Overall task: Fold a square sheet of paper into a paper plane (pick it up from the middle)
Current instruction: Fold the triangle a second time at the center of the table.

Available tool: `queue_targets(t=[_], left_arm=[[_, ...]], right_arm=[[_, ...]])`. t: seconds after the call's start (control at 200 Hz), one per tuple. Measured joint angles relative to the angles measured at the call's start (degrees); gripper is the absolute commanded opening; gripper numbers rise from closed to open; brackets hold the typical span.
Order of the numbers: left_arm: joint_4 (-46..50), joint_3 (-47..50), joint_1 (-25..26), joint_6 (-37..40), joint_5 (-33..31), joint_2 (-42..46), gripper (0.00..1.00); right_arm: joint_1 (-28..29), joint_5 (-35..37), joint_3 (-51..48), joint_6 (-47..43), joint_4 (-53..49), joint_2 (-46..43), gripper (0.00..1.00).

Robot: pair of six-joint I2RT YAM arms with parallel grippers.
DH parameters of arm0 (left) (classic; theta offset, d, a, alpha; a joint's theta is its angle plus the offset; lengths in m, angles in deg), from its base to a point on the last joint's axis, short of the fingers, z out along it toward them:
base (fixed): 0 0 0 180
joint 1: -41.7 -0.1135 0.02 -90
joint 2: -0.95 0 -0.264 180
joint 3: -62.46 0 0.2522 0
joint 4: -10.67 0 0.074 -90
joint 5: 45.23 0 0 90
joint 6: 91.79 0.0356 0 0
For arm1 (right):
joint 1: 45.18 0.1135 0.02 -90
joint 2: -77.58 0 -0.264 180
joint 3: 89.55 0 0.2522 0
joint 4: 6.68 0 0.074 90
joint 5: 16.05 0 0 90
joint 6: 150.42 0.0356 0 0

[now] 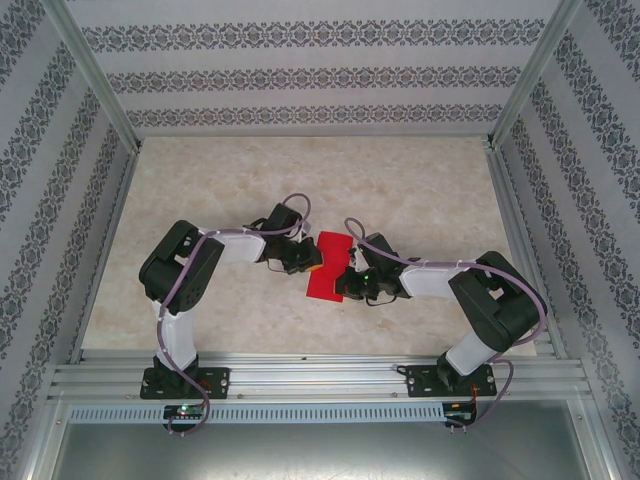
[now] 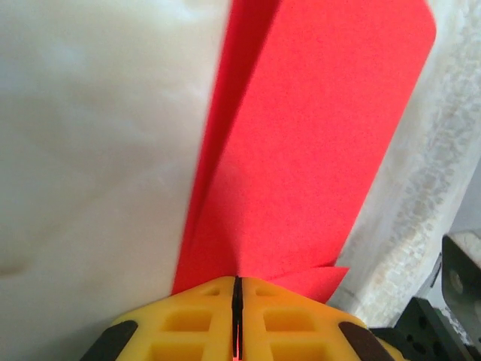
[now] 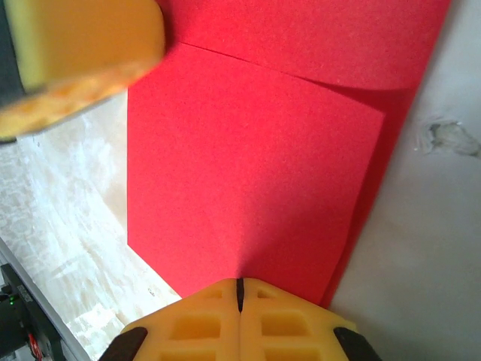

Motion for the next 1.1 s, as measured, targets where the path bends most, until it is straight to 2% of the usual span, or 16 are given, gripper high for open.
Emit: queue_targets(t=[0.25, 0.375, 0.475, 0.57, 0.729, 0.884, 1.099], left_arm=[[3.2, -2.3, -4.4, 2.0, -1.3, -0.5, 0.14], [5.2, -2.9, -5.0, 3.0, -1.9, 0.6, 0.15], [6.0, -2.8, -3.7, 3.6, -1.8, 3.5, 0.14], [5.0, -2.7, -0.4, 3.6, -0.6, 5.4, 0.14], [1.9, -0.7, 4.6, 3.1, 1.5, 4.1, 0.12], [1.3, 0.3, 4.9, 2.7, 1.0, 0.4, 0.11], [1.3, 0.3, 4.6, 2.8, 0.2, 0.4, 0.1]], right_arm=[[0.0, -0.2, 0.5, 0.0, -0.5, 0.3, 0.0], [0.0, -0.3, 1.0, 0.0, -1.2, 0.4, 0.0], [0.0, -0.2, 1.6, 0.0, -2.1, 0.5, 0.0], [0.0, -0.2, 2.0, 0.0, -3.0, 0.6, 0.01], [0.0, -0.2, 2.4, 0.0, -3.8, 0.6, 0.01], [0.0, -0.2, 2.7, 0.1, -4.7, 0.5, 0.03], [0.1, -0.5, 3.7, 0.9, -7.1, -1.4, 0.05]])
